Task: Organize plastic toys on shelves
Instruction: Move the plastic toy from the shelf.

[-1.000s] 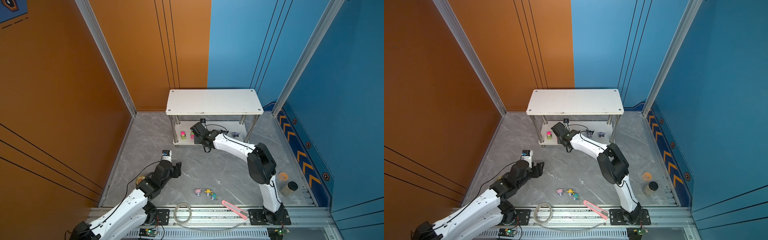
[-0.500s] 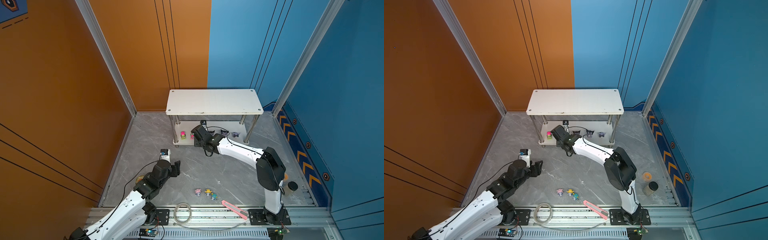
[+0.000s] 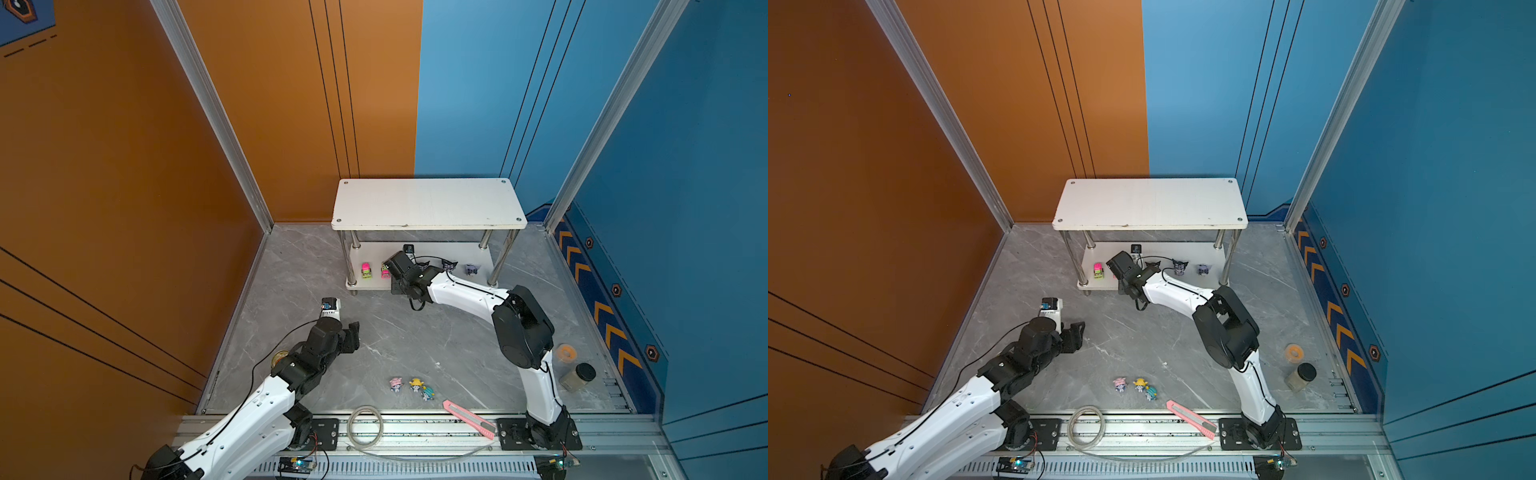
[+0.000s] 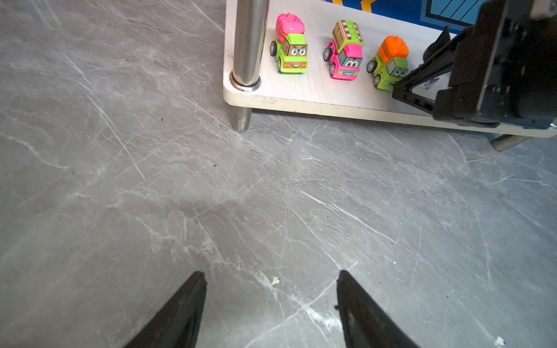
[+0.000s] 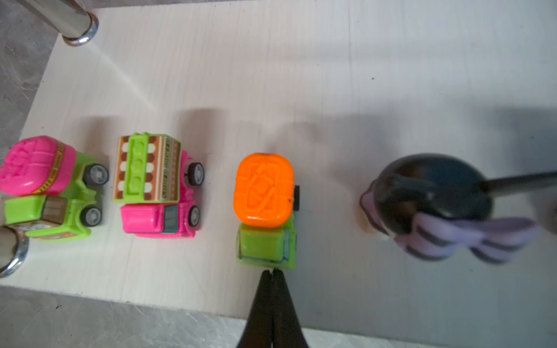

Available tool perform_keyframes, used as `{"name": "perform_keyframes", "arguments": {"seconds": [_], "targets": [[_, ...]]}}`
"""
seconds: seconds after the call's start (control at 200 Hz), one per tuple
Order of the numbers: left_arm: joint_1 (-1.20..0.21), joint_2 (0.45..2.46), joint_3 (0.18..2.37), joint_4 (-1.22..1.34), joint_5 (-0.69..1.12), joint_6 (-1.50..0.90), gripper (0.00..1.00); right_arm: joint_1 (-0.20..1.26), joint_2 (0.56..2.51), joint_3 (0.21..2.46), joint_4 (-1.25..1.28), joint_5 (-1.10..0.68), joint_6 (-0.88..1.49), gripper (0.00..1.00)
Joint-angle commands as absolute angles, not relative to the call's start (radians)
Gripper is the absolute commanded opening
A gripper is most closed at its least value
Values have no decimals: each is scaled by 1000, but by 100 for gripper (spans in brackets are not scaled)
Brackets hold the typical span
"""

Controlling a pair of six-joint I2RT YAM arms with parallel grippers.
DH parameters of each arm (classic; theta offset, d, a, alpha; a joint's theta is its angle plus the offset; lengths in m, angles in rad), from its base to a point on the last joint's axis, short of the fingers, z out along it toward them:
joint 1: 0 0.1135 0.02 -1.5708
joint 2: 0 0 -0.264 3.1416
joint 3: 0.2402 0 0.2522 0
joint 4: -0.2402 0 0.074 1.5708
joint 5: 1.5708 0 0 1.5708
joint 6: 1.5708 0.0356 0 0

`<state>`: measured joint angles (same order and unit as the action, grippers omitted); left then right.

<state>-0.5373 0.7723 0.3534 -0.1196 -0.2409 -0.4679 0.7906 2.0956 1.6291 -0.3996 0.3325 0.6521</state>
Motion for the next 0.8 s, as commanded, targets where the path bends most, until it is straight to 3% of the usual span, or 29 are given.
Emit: {"name": "perform_keyframes", "arguments": {"seconds": [0.0, 0.796], "targets": [[-526, 775, 360, -95, -222, -454, 71, 783, 2112, 1662, -408, 320, 660, 0], [-516, 761, 357, -101, -204, -463, 70, 791, 2092, 1652, -417, 310, 659, 1]]}}
